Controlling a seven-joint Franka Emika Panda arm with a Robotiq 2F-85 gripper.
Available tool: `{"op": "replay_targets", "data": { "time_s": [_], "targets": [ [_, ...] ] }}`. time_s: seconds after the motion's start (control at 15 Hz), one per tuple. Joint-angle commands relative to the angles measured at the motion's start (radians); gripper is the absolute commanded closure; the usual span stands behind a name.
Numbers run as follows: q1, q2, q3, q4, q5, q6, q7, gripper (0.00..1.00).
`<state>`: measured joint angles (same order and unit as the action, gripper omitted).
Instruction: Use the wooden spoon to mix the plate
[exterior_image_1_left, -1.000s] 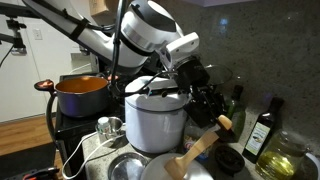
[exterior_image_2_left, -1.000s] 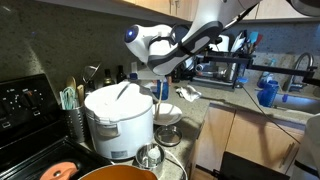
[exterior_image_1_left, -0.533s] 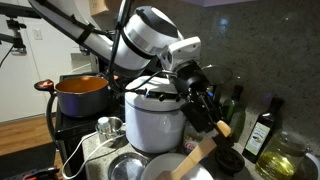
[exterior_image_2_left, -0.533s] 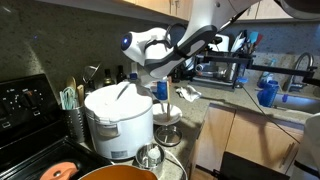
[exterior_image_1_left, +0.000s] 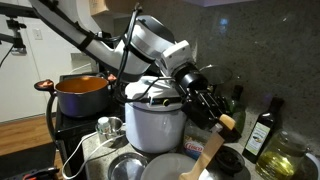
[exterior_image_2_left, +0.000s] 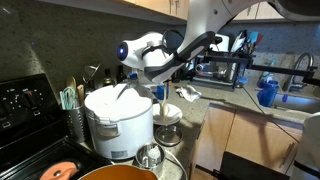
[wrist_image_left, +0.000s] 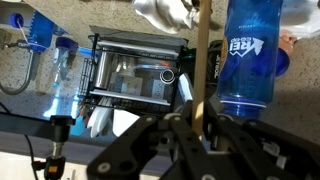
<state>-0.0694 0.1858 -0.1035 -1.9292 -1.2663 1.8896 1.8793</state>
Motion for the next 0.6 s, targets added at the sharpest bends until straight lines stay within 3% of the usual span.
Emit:
{"op": "replay_targets", "data": {
  "time_s": [0.0,0.53],
  "targets": [
    [-0.010,-0.014,0.003,-0.015,0.003,0.012,0.041,0.97],
    [-0.039,-0.120,-0.003,-0.034,0.101,0.103,-0.042,0.97]
  ]
}}
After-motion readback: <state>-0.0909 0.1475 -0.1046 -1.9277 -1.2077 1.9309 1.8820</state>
